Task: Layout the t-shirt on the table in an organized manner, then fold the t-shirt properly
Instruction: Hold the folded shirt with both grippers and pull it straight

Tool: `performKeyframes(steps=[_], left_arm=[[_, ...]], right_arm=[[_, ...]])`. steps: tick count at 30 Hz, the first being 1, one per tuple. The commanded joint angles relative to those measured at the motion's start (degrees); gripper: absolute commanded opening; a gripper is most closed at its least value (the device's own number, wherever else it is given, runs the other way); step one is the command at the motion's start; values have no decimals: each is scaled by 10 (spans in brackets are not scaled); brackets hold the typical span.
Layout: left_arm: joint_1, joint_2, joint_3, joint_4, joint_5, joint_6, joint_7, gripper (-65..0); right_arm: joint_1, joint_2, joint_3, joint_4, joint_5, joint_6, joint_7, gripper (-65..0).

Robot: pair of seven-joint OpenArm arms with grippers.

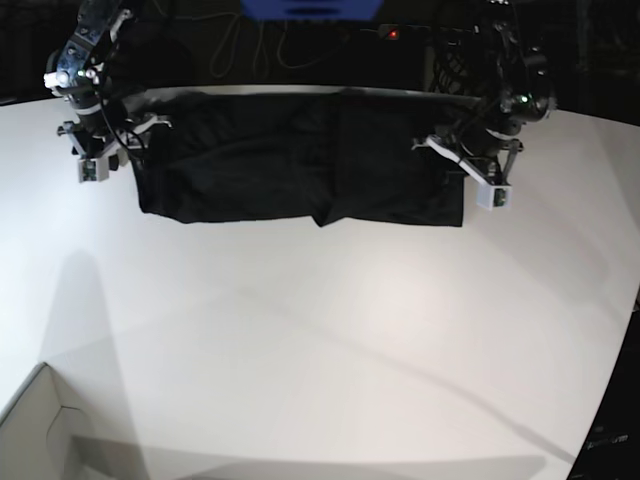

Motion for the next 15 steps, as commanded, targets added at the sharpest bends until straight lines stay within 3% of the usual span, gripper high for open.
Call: performKeyframes(steps=[1,15], left_arm=[[-4,-5,1,12,-5,-2,-5,-650],[-4,-6,0,12,-5,-2,-5,-650]], right_arm=[[3,0,-1,9,7,2,5,-288],[-4,-14,-49,7,8,2,5,-285]])
